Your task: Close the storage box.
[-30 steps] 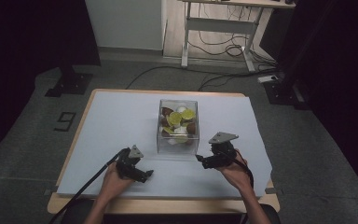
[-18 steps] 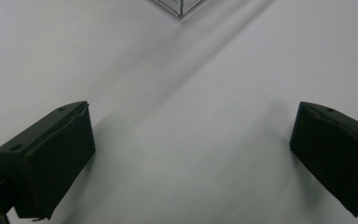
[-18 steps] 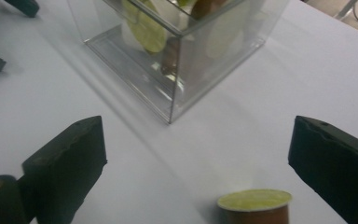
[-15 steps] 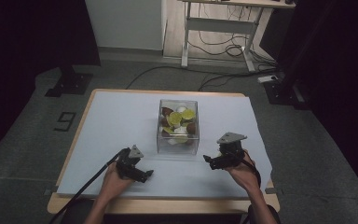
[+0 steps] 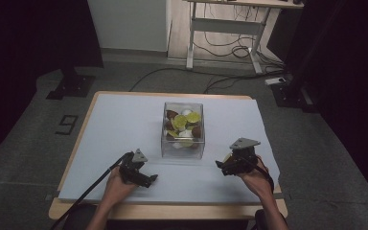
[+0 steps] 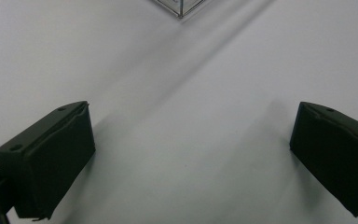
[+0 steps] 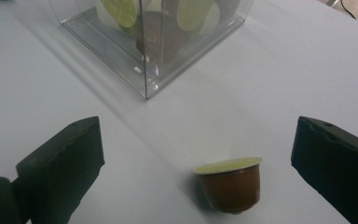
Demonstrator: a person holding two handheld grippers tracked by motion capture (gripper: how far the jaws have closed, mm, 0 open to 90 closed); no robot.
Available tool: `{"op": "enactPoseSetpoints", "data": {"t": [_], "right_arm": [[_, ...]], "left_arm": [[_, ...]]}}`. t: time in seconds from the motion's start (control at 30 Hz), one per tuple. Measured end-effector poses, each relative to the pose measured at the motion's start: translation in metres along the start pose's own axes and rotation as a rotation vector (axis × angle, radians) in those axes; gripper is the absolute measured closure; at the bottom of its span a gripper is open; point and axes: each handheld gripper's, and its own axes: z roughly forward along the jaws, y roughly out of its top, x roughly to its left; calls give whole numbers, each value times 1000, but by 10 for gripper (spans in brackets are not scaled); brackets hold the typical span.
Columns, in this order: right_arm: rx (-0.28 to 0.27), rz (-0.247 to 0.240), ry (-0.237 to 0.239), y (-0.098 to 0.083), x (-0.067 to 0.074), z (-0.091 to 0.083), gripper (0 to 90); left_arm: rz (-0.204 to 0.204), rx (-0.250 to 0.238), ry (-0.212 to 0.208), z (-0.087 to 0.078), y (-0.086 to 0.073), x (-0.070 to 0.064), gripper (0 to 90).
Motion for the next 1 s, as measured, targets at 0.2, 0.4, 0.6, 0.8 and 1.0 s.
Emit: {"op": "enactPoseSetpoints", "data": {"t": [0.2,0.4,0.6,0.8,1.0], "right_arm": [[0,20,-14,-11,-5,-1,26],[-1,51,-14,-21,-10,-2,28],[10,66,-18,-31,-14,0,33],[18,87,-21,-42,-17,3,35],[41,97,-26,-53,-19,7,35]], "left_arm": [[0,0,0,0,0,0,0],[0,0,0,0,0,0,0],[-1,0,0,0,0,0,0],[-1,-1,0,0,0,0,0],[-2,-1,1,0,0,0,0]]}}
